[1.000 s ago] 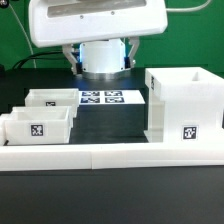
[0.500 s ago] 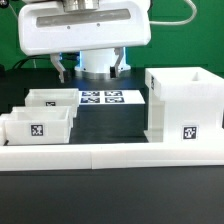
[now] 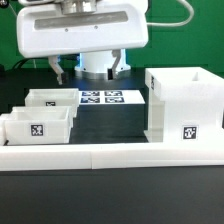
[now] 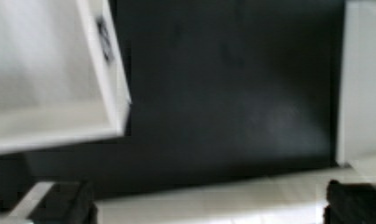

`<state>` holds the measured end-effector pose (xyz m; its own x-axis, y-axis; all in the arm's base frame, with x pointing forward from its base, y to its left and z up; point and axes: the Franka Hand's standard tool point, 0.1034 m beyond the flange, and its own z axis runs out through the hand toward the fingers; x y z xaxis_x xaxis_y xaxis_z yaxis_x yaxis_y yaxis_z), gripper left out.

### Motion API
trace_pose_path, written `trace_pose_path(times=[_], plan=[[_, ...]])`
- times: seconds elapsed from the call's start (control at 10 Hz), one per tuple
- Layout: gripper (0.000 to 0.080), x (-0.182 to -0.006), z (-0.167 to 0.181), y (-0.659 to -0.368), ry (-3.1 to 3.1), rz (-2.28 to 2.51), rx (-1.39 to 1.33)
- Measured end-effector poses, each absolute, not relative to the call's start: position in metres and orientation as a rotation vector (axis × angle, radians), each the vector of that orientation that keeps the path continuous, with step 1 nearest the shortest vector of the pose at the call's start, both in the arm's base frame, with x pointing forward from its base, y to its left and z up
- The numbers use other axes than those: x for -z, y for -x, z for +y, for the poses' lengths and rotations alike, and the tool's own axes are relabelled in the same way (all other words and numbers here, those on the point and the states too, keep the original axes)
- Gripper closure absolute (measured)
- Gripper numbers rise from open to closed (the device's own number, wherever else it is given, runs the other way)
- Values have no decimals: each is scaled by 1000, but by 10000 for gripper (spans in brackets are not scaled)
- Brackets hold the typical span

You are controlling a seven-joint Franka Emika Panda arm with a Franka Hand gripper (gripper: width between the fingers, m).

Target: Assemble drawer

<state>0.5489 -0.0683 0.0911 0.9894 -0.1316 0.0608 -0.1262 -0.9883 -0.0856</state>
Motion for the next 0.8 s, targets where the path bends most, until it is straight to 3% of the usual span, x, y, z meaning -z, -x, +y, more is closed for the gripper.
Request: trace_pose_path(times=[0.5,0.8], plan=[[151,-50,-95,-523,3078,237,71],[151,-52,-94,-524,3074,236,61]])
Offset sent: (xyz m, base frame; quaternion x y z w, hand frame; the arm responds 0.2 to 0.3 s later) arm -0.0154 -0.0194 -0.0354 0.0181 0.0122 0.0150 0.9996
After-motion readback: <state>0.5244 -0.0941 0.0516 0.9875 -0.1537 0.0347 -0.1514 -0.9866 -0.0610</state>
